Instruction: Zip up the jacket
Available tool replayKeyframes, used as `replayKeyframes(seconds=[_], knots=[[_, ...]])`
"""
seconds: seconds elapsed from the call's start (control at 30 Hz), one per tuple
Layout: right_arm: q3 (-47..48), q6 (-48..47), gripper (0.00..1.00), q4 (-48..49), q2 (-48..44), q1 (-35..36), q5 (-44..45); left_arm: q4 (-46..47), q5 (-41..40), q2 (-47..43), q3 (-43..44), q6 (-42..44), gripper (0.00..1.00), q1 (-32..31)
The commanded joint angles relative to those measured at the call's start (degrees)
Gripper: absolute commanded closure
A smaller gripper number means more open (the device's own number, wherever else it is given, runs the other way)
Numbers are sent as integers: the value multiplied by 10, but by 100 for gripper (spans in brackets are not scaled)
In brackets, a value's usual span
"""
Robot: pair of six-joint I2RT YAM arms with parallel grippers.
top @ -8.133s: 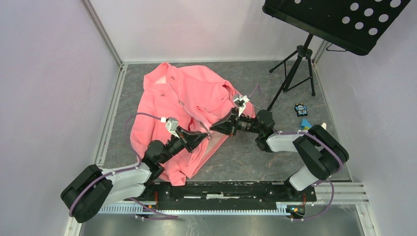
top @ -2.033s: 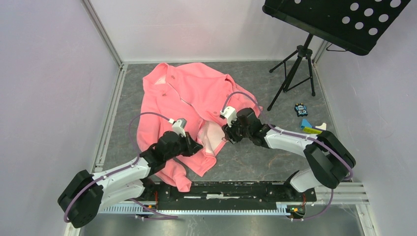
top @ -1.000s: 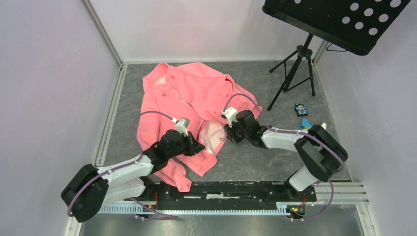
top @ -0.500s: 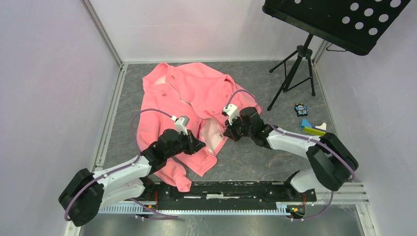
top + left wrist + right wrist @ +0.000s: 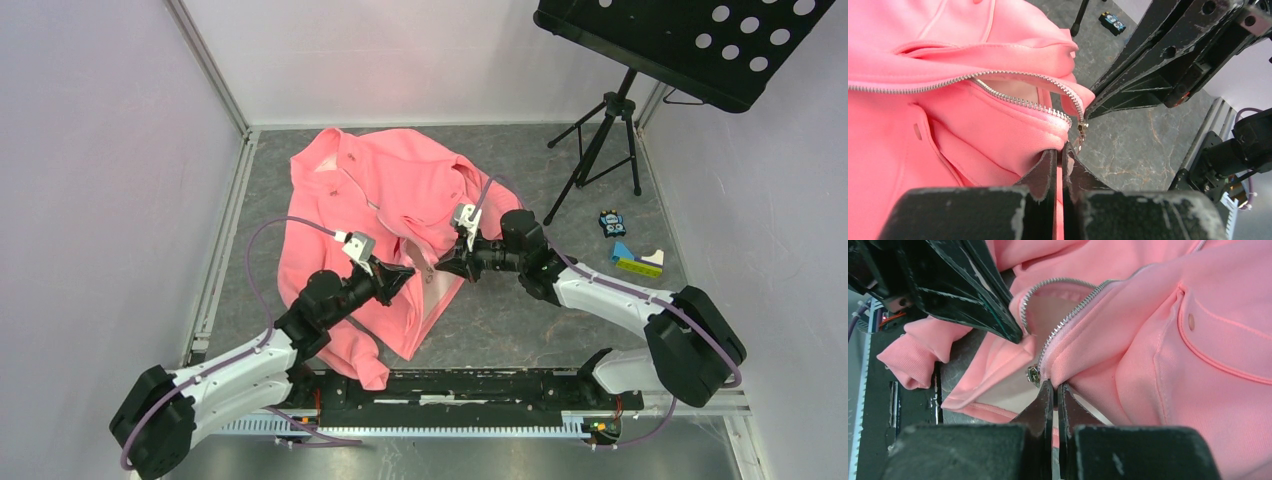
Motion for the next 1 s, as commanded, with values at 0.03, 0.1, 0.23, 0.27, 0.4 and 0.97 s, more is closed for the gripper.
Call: replayKeyframes(seconds=[0.03, 0.1, 0.23, 0.27, 0.4, 0.97], knots=[[2, 14, 100, 63, -20, 0, -47, 137, 2, 25, -21, 55, 98, 0], [-2, 40, 100, 77, -18, 0, -48, 155, 8, 35, -24, 54, 98, 0], [-6, 66, 100, 100, -13, 0, -40, 171, 19, 49, -25, 47, 98, 0], [-6, 71, 100, 106, -11, 0, -41, 171, 19, 51, -25, 45, 98, 0], [-12, 82, 100, 121, -4, 0, -24, 180, 34, 51, -27, 36, 98, -1], [-22, 84, 100, 130, 2, 0, -12, 174, 24, 24, -41, 10, 98, 0]])
